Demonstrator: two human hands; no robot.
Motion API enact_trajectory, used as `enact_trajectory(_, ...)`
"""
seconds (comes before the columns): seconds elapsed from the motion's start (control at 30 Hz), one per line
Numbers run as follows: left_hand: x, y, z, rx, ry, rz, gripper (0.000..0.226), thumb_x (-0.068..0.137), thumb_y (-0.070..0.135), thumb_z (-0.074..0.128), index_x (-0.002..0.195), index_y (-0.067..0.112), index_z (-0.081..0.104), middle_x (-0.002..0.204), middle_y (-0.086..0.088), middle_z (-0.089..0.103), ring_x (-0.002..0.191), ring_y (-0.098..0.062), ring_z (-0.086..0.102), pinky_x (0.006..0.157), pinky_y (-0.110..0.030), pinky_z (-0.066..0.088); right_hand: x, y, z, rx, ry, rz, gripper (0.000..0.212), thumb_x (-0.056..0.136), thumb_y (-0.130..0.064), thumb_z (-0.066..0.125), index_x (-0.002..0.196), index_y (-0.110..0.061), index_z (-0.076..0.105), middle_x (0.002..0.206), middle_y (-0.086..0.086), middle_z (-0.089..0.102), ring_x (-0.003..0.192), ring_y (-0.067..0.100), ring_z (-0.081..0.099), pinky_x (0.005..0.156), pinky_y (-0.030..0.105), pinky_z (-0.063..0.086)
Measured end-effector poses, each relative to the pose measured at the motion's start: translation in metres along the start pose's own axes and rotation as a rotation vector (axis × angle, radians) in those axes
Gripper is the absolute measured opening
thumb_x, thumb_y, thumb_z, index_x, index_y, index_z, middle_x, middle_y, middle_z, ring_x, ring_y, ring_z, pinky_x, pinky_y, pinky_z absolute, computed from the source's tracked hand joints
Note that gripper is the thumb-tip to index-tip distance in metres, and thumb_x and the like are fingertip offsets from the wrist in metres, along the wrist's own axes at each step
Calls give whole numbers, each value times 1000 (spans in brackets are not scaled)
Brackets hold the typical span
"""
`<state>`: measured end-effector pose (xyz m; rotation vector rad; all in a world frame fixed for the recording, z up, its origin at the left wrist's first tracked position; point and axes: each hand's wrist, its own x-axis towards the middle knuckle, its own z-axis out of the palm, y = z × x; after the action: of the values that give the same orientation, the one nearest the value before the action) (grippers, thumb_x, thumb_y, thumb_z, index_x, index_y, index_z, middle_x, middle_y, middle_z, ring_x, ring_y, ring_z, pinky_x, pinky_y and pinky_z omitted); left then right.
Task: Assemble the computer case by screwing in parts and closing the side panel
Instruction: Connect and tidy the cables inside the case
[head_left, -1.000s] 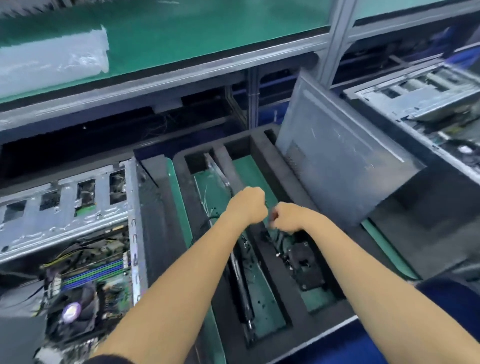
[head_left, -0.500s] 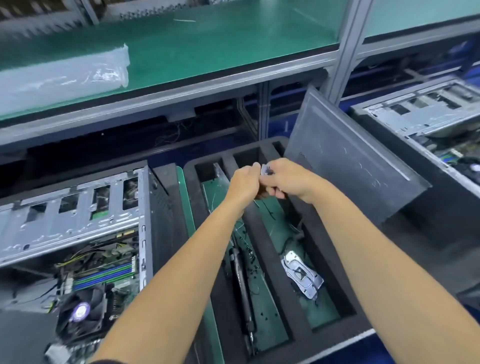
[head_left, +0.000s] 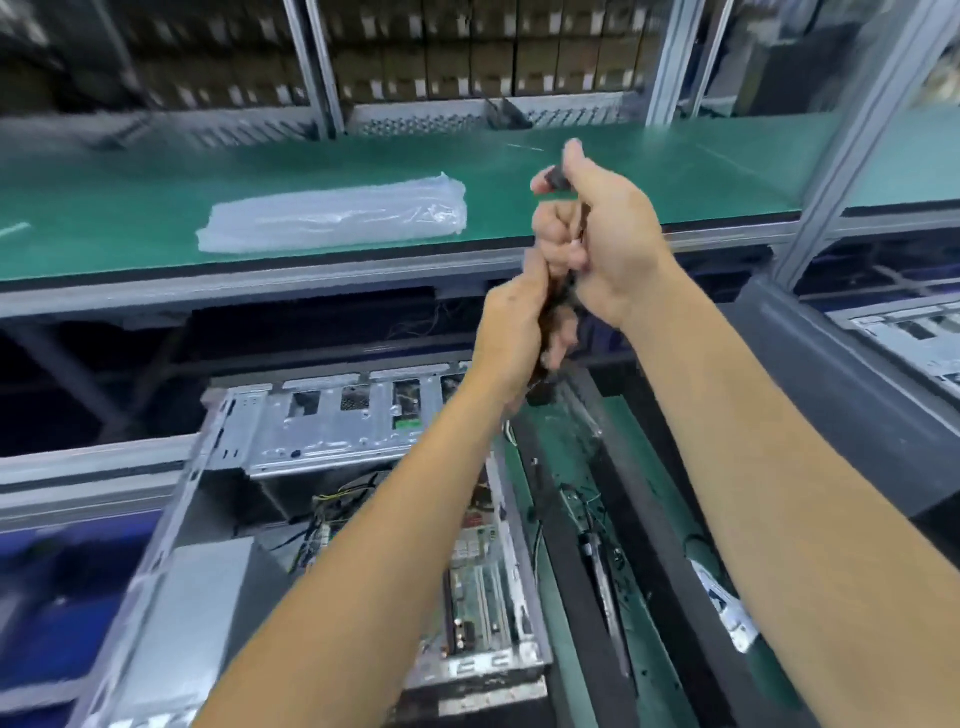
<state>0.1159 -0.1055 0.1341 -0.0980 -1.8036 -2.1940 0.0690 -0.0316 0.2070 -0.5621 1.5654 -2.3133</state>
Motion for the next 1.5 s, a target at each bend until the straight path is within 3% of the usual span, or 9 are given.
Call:
enact_trajectory(0.2, -23, 47, -89, -21, 270, 82, 42, 99, 40, 44, 76, 8, 61, 46, -1, 48, 36, -14, 35, 34, -18, 22, -1, 21, 100, 208, -104, 44, 33, 107, -25, 36, 87, -6, 55, 57, 1, 46, 41, 10, 32, 42, 21, 26)
enact_trajectory(0.43, -46, 73, -175, -118, 519, 58, 32, 90, 18, 52, 58, 12, 54, 45, 2, 47, 34, -9, 34, 34, -16, 22, 3, 73, 145, 262, -23, 156, 24, 103, -12, 43, 87, -5, 60, 66, 0, 49, 54, 11, 45, 44, 18, 33)
enact_trajectory(0.6, -53, 111, -210, -461, 326, 113, 18, 88, 15, 49, 75, 7, 60, 64, -4, 53, 44, -10, 46, 34, -17, 23, 9, 86, 157, 271, -47, 252, 19, 101, -10, 47, 87, -5, 59, 68, 2, 50, 49, 8, 47, 44, 14, 36)
enact_trajectory(0.8, -59, 106, -202, -511, 75, -24, 16, 82, 10, 52, 96, 4, 58, 65, -6, 58, 40, -7, 44, 32, -11, 28, 11, 97, 174, 251, -114, 328, 24, 100, -7, 40, 81, -8, 56, 64, 1, 57, 44, 7, 50, 41, 16, 37)
enact_trajectory(0.97, -50, 75, -190, -126, 106, -119, 8, 87, 8, 56, 92, 9, 63, 56, -2, 54, 37, -9, 44, 36, -17, 36, 5, 116, 143, -11, -233, 348, 49, 97, -7, 44, 52, -16, 60, 51, 1, 53, 51, 14, 47, 59, 26, 29)
enact_trajectory(1.03, -47, 56, -185, 86, 162, -188, 3, 86, 8, 62, 88, 10, 62, 54, -2, 56, 38, -11, 47, 39, -19, 37, -3, 127, 120, -204, -266, 298, 42, 87, 5, 43, 53, -14, 59, 53, 4, 55, 53, 16, 51, 56, 27, 30)
enact_trajectory(1.23, -63, -20, -160, 334, 107, -401, 23, 86, 24, 70, 91, 9, 54, 77, -1, 58, 66, -11, 56, 64, -26, 49, -29, 170, 48, -335, -64, 358, 29, 85, 13, 55, 80, -6, 76, 70, 7, 69, 58, 12, 55, 52, 22, 41)
enact_trajectory(1.37, -69, -51, -140, 174, -20, -559, 22, 94, 19, 59, 104, 0, 60, 81, -10, 66, 62, -14, 61, 56, -20, 47, -40, 188, 19, -396, 123, 334, 13, 80, 9, 69, 70, 2, 72, 65, 17, 66, 57, 25, 58, 52, 29, 48)
enact_trajectory(1.5, -68, -68, -132, 171, 81, -584, 15, 92, 15, 61, 86, 4, 69, 78, -8, 68, 54, -11, 54, 50, -19, 38, -40, 193, 7, -740, 159, 157, 32, 90, -13, 66, 63, 4, 69, 53, 20, 62, 44, 15, 53, 46, 20, 40)
